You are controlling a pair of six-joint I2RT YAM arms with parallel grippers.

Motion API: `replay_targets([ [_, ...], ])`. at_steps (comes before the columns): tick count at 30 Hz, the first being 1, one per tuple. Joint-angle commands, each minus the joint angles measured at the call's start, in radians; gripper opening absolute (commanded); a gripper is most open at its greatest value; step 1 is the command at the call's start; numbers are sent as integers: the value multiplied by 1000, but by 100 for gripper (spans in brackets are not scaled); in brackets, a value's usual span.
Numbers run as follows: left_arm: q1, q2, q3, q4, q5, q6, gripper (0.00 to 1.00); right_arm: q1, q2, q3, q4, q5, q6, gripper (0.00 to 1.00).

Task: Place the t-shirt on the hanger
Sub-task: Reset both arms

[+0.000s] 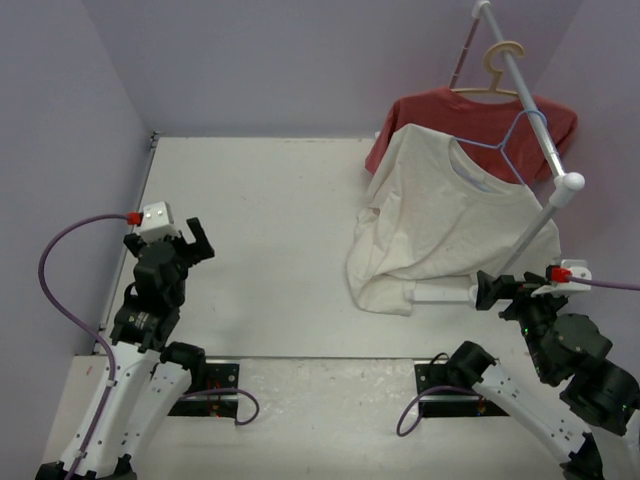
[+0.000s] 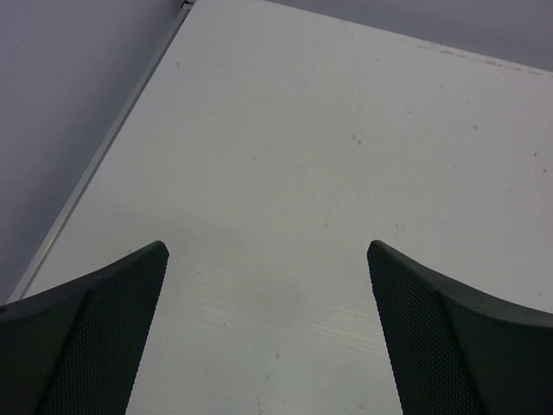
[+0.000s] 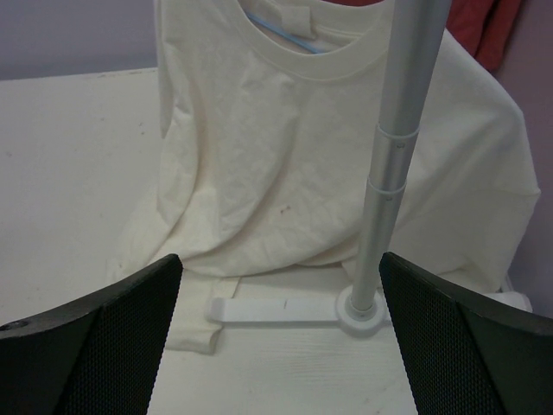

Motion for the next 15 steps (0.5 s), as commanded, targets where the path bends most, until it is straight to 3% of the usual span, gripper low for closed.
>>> replay_targets([
  [1, -13, -9, -12, 63, 2, 34, 100, 3, -10, -9, 44, 66, -32, 99],
  [15, -18, -15, -16, 66, -2, 39, 100, 3, -27, -19, 30, 74, -11, 99],
])
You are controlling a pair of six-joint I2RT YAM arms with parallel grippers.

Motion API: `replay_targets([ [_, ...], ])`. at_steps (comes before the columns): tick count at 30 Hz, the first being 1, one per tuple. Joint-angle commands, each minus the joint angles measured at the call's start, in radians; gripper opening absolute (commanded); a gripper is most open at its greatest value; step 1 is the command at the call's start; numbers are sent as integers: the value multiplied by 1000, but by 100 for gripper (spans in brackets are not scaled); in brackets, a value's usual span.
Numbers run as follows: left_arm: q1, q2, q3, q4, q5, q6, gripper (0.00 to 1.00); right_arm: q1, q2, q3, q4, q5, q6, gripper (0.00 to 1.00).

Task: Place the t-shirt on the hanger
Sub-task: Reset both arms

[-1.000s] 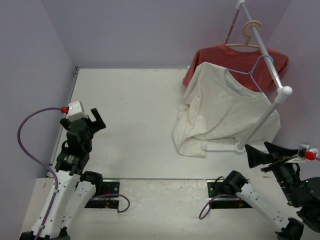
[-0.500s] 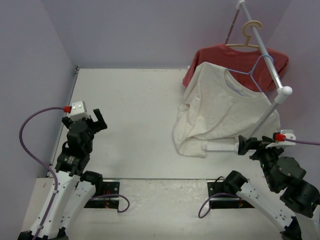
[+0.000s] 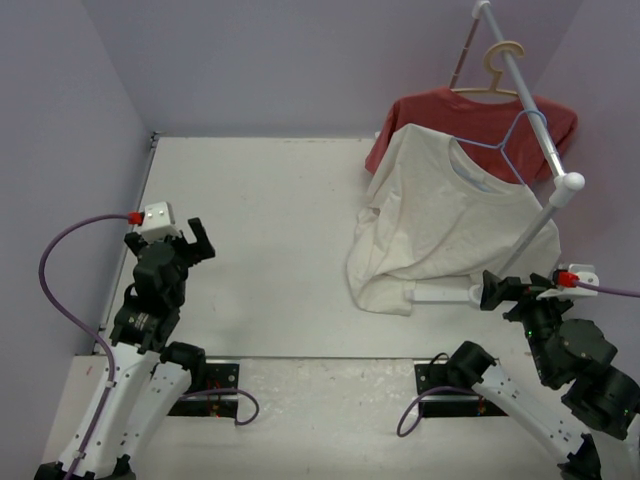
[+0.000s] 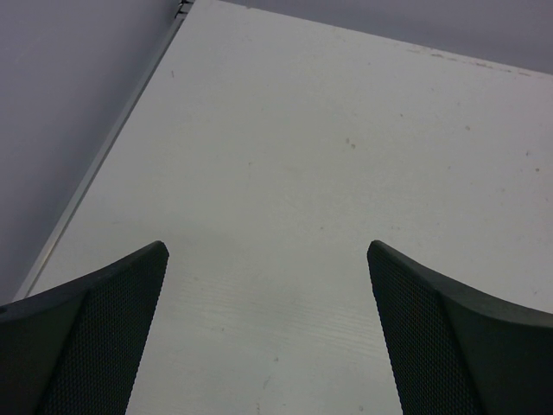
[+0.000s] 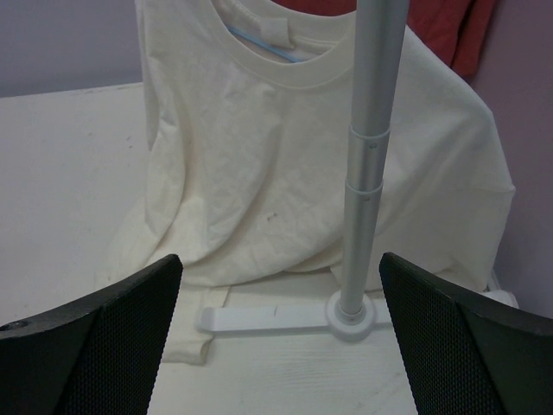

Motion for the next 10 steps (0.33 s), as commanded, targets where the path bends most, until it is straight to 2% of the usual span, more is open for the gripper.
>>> replay_targets([
  [1, -7, -9, -15, 51, -9, 21, 100, 3, 4, -6, 19, 33, 4, 99],
  [10, -8, -6, -16, 51, -10, 21, 100, 3, 13, -4, 12, 59, 22, 99],
])
